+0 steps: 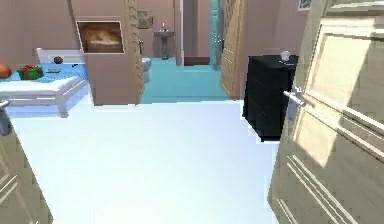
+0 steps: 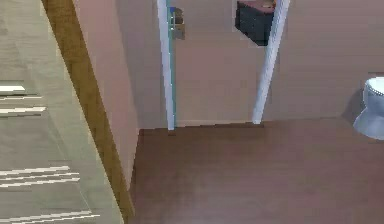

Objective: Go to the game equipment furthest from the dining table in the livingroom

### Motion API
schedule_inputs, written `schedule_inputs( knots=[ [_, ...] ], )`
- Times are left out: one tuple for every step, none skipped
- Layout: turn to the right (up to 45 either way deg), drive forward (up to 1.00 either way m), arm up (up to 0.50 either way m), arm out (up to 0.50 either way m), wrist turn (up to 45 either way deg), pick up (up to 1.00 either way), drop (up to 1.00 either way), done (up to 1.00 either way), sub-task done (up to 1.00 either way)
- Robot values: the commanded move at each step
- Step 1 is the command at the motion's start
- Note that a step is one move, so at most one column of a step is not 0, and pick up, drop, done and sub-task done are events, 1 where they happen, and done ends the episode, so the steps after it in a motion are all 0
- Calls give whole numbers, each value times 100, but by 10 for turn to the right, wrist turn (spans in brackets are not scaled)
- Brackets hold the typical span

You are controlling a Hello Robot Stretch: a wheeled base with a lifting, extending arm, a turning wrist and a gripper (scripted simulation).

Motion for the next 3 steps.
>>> schedule_inputs(
  knots=[
    [0,100,0,0,0,0,0,0,0],
    [0,100,0,0,0,0,0,0,0],
    [30,0,0,0,0,0,0,0,0]
  ],
)
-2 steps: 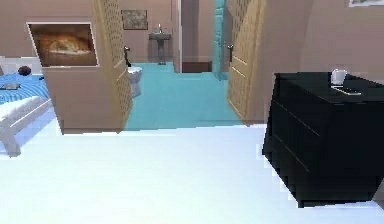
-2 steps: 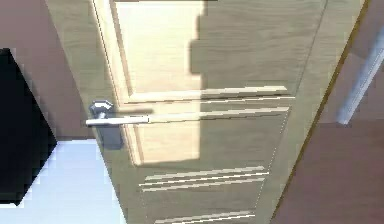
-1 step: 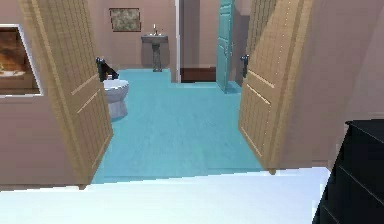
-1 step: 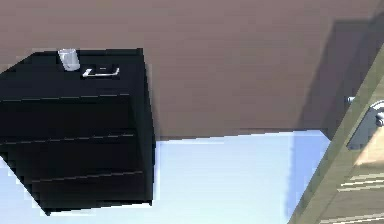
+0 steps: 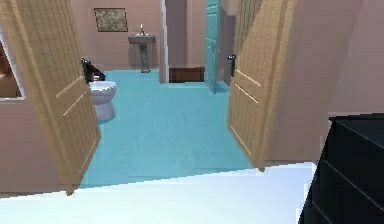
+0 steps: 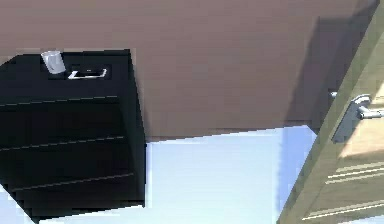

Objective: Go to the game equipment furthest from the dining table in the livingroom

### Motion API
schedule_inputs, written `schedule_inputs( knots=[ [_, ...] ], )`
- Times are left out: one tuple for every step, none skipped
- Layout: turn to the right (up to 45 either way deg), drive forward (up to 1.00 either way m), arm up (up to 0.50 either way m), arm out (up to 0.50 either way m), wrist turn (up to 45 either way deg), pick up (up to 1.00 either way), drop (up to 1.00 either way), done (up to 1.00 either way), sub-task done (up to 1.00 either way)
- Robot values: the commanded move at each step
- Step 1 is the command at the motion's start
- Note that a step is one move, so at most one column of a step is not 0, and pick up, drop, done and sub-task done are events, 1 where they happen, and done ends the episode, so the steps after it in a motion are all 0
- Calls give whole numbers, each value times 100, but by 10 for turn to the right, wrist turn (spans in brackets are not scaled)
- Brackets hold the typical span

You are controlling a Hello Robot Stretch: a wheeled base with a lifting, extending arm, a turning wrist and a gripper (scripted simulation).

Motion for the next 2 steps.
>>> schedule_inputs(
  knots=[
    [0,100,0,0,0,0,0,0,0],
    [0,100,0,0,0,0,0,0,0]
  ],
)
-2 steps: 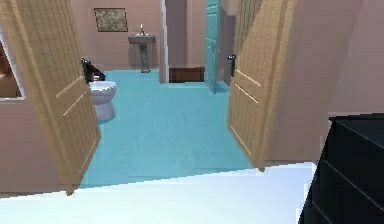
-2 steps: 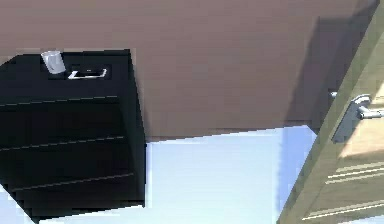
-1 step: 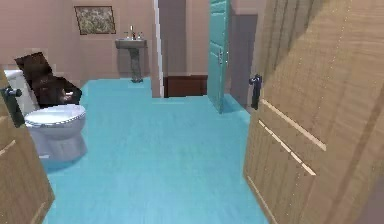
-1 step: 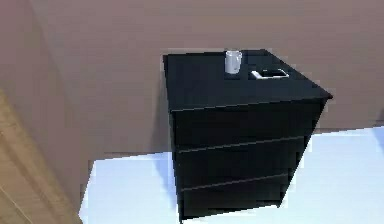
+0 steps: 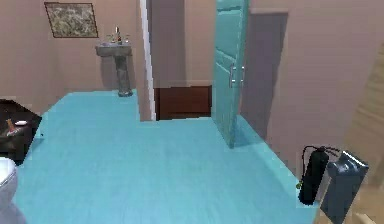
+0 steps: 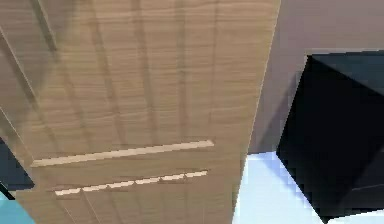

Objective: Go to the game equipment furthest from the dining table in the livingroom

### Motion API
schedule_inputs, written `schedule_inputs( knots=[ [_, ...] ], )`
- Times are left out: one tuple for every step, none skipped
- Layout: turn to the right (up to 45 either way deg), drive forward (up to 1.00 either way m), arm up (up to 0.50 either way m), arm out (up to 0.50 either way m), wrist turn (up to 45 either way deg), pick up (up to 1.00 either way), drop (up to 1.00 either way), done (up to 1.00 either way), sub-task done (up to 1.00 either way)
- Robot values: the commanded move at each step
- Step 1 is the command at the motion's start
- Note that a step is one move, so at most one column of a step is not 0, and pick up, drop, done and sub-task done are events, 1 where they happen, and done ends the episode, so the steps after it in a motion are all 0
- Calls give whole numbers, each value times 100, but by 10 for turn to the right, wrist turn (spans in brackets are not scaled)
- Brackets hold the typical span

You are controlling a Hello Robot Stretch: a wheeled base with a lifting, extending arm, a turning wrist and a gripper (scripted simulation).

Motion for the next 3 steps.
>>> schedule_inputs(
  knots=[
    [0,100,0,0,0,0,0,0,0],
    [0,100,0,0,0,0,0,0,0],
    [0,100,0,0,0,0,0,0,0]
  ],
)
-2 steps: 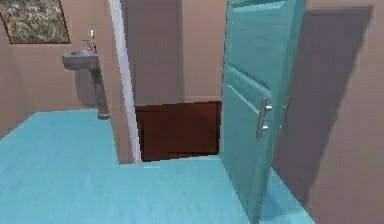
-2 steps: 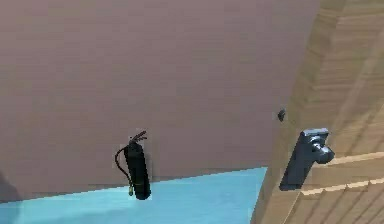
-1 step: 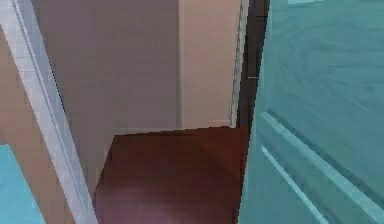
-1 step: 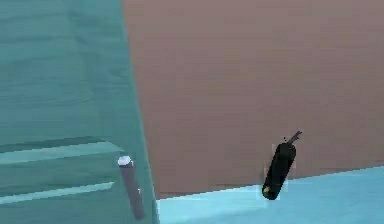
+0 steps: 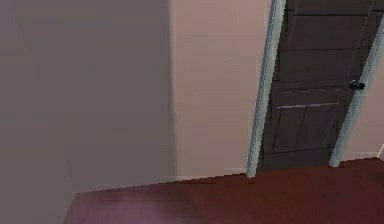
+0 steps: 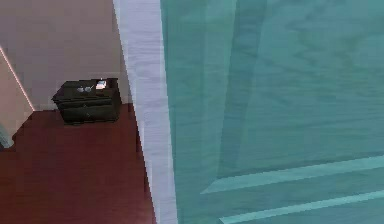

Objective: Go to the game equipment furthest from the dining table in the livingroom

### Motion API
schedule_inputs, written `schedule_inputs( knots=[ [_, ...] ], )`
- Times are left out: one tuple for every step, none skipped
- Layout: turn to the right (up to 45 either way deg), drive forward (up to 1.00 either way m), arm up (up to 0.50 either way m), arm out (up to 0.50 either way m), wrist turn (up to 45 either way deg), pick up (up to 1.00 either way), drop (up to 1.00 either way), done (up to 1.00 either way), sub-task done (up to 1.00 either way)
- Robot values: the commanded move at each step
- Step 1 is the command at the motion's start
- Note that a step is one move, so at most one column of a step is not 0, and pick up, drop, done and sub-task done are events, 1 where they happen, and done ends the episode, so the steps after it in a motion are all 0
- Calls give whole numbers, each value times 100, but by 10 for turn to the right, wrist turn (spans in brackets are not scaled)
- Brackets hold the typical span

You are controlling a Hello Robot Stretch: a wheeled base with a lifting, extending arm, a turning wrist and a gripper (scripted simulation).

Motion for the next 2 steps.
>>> schedule_inputs(
  knots=[
    [-30,0,0,0,0,0,0,0,0],
    [0,25,0,0,0,0,0,0,0]
  ],
)
